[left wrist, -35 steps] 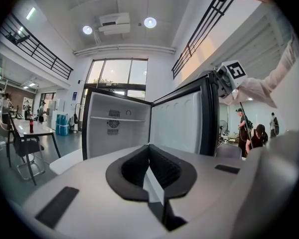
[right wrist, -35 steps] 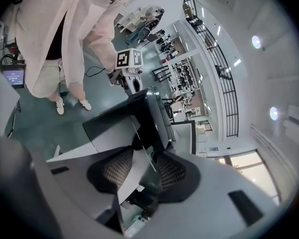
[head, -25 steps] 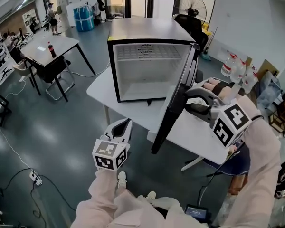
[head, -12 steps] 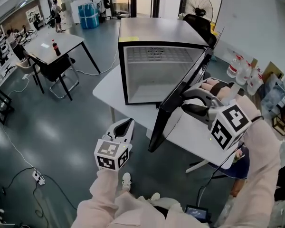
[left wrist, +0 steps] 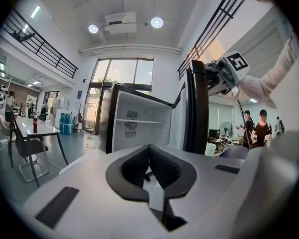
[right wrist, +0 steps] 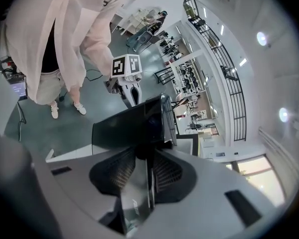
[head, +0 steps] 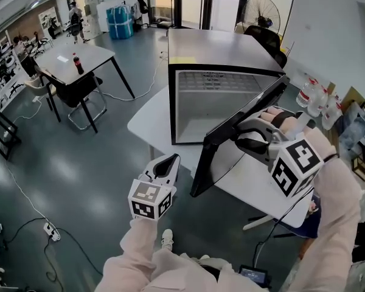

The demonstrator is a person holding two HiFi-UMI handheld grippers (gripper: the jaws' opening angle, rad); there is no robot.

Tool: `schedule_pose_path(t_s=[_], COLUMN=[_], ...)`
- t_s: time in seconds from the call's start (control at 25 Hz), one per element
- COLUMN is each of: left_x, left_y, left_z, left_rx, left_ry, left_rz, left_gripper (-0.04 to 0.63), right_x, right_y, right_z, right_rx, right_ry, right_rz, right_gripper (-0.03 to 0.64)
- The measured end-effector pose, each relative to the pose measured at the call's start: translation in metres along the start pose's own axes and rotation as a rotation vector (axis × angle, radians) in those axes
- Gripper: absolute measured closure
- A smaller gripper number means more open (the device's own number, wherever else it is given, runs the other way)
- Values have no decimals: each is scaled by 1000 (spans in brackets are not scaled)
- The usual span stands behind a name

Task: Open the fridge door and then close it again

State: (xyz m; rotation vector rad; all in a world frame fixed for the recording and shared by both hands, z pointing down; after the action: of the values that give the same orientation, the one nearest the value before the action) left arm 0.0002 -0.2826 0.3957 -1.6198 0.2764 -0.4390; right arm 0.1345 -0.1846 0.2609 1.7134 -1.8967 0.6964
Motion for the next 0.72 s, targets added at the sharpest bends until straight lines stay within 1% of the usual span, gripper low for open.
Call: schedule_pose_path(t_s=[0.24, 0.6, 0.72], left_x=[10, 23, 24], left_y=[3, 10, 11], left_z=[-28, -76, -83], left_rx=[-11, 5, 16], left_ry=[-18, -49, -64], left_rz=[5, 7, 2], left_gripper=[584, 584, 584], right_x=[22, 53, 58], right_y=[3, 2, 2], right_z=[22, 51, 57], right_rx=[26, 82, 106], right_ry=[-3, -17, -30], right_rz=[-17, -58, -73], right_gripper=[503, 503, 503])
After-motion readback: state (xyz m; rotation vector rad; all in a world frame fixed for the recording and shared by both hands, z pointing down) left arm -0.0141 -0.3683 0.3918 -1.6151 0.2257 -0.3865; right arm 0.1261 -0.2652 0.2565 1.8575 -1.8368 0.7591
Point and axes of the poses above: the fingertips, and each gripper's own axes: x forward along the fingers, z to its right, y out of its top, the point moved 4 cm from there along -x, backward along the fingers, and after that the axes turned 2 degrees about x, right-handed, at the moved point
